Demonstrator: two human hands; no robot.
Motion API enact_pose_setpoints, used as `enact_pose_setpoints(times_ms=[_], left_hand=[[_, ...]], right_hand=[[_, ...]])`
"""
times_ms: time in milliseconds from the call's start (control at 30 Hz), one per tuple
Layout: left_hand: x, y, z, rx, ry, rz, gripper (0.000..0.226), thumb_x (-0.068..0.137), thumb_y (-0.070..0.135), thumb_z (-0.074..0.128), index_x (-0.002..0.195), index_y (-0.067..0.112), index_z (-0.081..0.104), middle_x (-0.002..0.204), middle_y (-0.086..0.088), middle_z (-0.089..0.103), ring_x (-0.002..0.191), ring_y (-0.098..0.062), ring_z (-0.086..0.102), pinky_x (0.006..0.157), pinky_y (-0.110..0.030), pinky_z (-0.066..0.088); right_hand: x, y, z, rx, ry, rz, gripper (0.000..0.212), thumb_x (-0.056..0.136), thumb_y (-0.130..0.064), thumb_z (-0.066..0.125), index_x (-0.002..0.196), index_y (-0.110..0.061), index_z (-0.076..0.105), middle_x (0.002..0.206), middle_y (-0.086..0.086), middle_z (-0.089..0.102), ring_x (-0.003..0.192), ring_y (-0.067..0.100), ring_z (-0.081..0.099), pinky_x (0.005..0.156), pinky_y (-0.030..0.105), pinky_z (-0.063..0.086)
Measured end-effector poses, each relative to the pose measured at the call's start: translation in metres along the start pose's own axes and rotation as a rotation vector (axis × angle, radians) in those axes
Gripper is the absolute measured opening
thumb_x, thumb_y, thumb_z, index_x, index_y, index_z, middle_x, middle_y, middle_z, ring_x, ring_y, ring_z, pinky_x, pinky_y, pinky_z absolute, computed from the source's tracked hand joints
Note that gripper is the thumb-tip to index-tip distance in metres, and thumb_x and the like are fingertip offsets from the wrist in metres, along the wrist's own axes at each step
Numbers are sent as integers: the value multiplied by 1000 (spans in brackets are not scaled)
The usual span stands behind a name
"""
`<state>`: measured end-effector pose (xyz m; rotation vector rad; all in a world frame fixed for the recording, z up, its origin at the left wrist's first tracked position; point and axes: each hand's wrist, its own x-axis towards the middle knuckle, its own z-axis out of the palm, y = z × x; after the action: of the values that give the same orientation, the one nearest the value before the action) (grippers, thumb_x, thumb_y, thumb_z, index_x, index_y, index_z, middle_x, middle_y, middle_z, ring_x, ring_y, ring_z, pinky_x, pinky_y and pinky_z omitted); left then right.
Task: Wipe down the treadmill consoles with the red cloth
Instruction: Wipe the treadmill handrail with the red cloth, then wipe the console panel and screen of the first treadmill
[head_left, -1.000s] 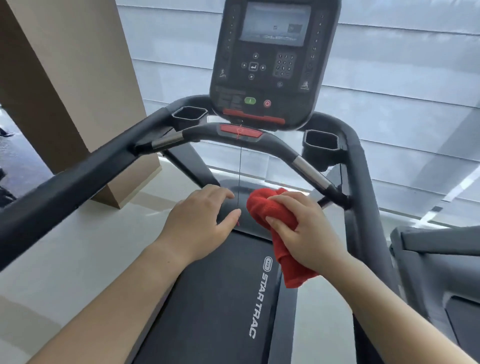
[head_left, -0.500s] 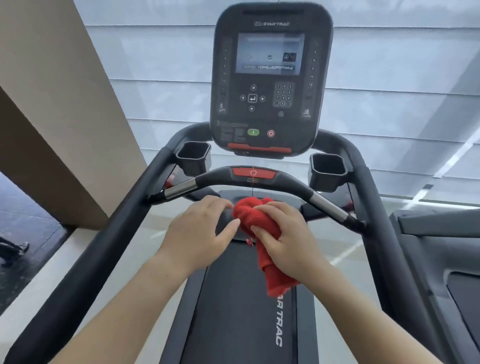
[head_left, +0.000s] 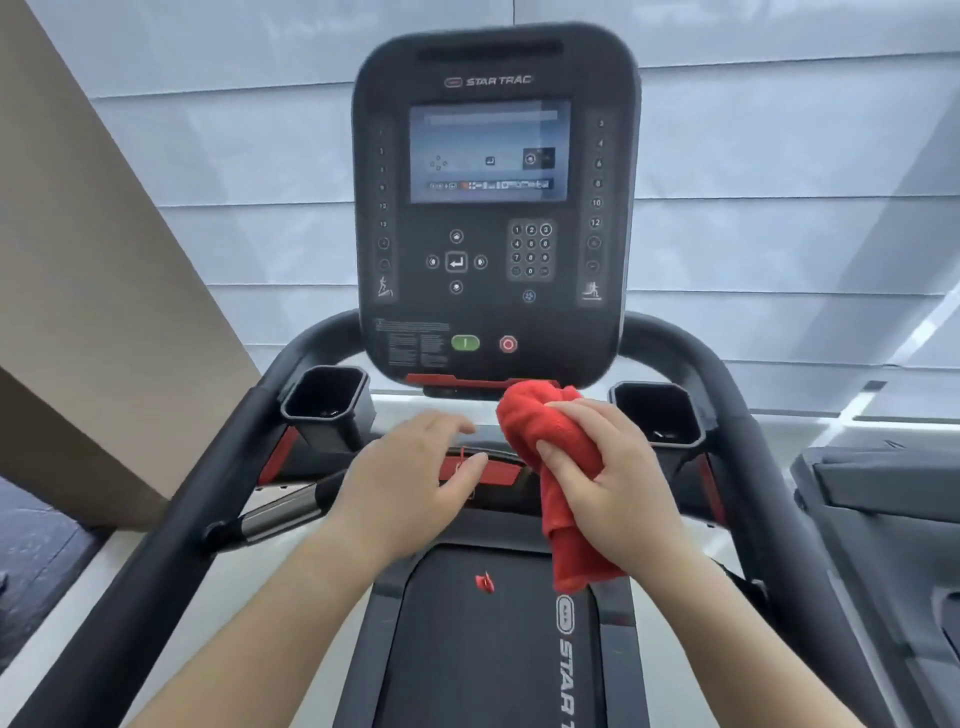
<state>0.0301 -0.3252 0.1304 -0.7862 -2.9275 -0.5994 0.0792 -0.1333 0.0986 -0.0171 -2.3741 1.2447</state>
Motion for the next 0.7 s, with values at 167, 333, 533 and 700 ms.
enact_pose_setpoints(times_ms=[167,333,533,700], left_hand=[[44,-22,0,-3,34,-59,32,89,45,47,117,29,52,116,15,55,107,-8,51,85,-31,45],[61,-65,-6,12,24,-153,33,89,46,47,117,31,51,116,18,53,106,-7,50,85,-28,44],[102,-115,-23,8,58,-167,33,89,45,48,118,30,52,120,15,53,111,-9,48,87,-29,42],[160,-151,-56,-12,91,-88,42,84,52,41,118,29,53,120,13,53,113,-11,48,92,-34,42]], right_hand=[[64,13,22,20,-52,-43,34,83,-34,59,114,-21,63,116,-8,58,119,13,48,103,32,36],[107,17,58,23,-129,-90,33,84,-36,59,113,-22,63,116,-9,59,117,13,50,101,40,38],[155,6,102,-25,-152,-162,32,84,-37,58,113,-24,63,116,-9,58,119,14,50,99,42,38],[205,-17,123,-98,-97,-186,37,83,-44,55,115,-27,61,119,-12,55,119,13,46,101,32,36]])
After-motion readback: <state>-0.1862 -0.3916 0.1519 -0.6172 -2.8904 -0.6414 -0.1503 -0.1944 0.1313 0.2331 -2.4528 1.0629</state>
